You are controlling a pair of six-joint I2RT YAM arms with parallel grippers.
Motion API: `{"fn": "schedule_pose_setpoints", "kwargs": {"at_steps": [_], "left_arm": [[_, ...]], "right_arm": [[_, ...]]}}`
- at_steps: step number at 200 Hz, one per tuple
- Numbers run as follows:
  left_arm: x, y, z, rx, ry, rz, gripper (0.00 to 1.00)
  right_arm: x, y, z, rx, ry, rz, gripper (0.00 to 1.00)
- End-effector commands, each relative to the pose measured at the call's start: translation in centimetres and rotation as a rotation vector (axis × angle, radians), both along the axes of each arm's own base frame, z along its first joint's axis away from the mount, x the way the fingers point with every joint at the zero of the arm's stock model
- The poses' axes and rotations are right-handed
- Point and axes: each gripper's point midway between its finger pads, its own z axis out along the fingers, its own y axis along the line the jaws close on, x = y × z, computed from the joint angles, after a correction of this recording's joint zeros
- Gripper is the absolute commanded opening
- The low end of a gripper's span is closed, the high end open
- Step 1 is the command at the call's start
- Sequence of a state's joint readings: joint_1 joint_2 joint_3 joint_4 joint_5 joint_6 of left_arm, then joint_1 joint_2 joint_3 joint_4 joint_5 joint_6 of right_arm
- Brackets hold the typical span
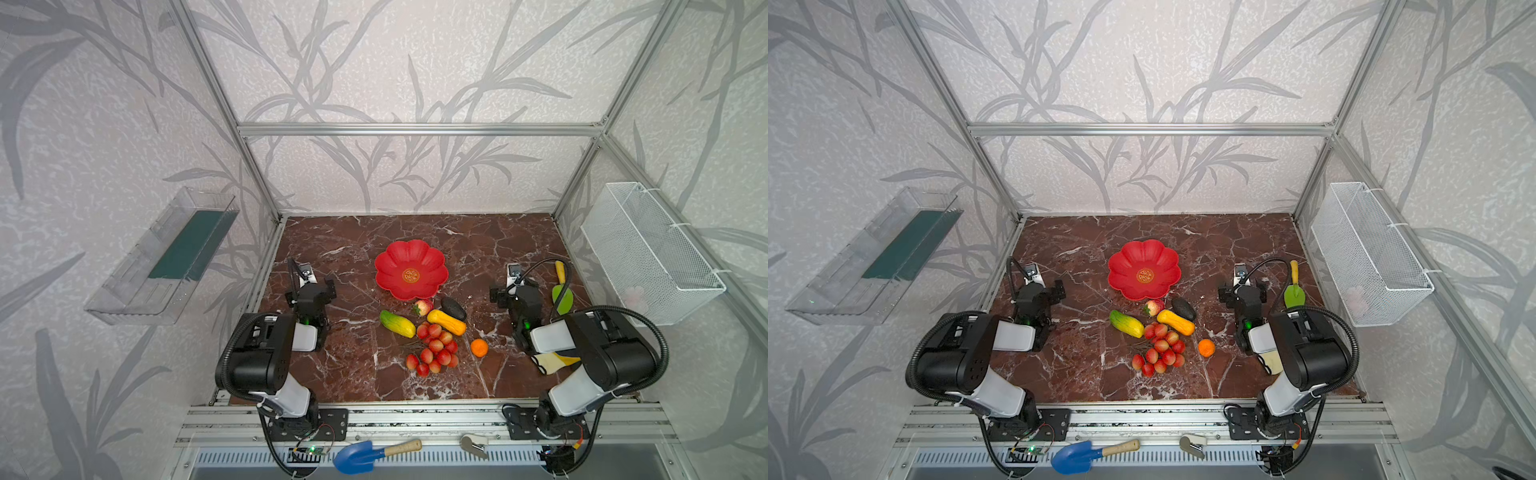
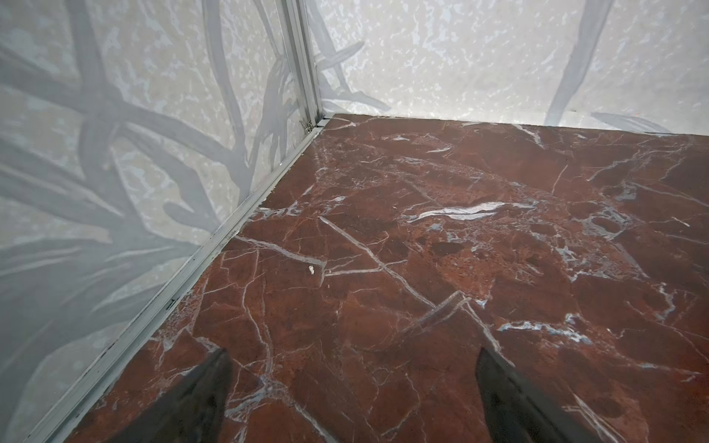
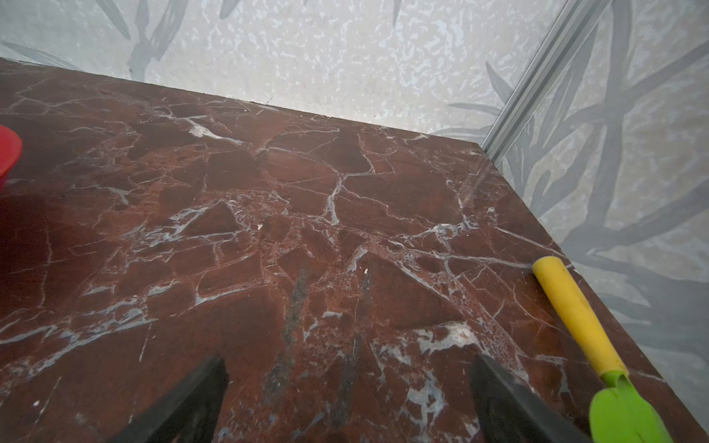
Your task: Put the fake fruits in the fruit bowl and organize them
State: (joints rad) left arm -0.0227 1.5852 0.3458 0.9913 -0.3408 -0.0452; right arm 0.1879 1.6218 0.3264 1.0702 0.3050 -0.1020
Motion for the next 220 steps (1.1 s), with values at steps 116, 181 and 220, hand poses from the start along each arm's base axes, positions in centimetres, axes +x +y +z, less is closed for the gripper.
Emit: {"fn": "schedule_pose_setpoints", "kwargs": {"at_steps": [116,181,220], "left_arm": [[0.53,-0.06,0.87,-0.008,-0.027,-0.005,0.99],[0.56,-0.04,0.9,-0.011,-0.028,-0.006,0.99],[0.55,-0.05,0.82,-0.016,-0.026,-0.011,0.99]], "right_arm": [[0.55,0.03,1.23,0.015,-0.036,-0.004,0.99],[0.55,0.09,1.29,0.015,-0.037,-0.002,0.99],[0.48,-0.19,1.49,0.004,-0.046,-0.024,0.99]]}}
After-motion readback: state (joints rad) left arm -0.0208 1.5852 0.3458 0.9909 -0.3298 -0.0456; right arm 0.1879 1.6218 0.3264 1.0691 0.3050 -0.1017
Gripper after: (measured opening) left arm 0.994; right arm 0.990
